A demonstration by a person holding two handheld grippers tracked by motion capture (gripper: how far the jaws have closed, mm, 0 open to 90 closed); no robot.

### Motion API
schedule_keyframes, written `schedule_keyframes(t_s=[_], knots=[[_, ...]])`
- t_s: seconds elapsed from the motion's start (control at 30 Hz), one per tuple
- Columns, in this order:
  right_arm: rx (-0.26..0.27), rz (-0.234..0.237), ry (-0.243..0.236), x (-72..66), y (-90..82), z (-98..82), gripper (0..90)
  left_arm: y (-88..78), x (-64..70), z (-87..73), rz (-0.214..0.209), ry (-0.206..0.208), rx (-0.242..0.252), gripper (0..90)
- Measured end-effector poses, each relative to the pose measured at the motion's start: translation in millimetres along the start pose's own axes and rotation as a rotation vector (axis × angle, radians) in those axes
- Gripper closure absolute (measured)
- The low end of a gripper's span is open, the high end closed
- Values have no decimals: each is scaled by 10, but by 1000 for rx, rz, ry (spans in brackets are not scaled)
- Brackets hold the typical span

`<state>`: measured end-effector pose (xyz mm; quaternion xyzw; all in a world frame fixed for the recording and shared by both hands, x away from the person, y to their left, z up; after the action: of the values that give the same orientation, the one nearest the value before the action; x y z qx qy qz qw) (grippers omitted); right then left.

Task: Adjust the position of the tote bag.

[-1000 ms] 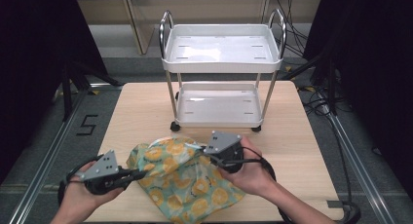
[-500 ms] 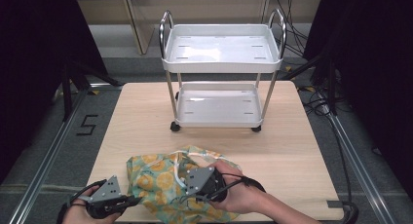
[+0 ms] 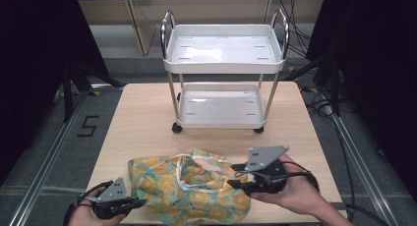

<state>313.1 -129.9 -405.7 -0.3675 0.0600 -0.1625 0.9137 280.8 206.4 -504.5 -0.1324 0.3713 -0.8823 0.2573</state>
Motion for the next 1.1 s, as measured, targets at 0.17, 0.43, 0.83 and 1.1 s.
schedule_keyframes(t_s=[0.17,0.43,0.83,1.1], knots=[[-174,36,213,74,-24,-692,508,11,2,8,-3,4,-5,892],[-250,100,305,57,301,-1003,416,13,-7,3,2,-7,1,892],[-202,140,331,-79,506,-941,344,26,-27,11,7,-11,9,892],[-208,66,284,-57,674,-950,718,22,-47,1,16,-14,7,892]])
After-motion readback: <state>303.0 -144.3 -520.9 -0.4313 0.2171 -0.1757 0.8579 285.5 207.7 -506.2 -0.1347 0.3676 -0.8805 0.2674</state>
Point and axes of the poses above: each handheld gripper's, and its own axes: y roughly forward along the jaws, z roughly out of its top, x roughly to its right, the point moved 7 cm from there along y, roughly forward along the jaws
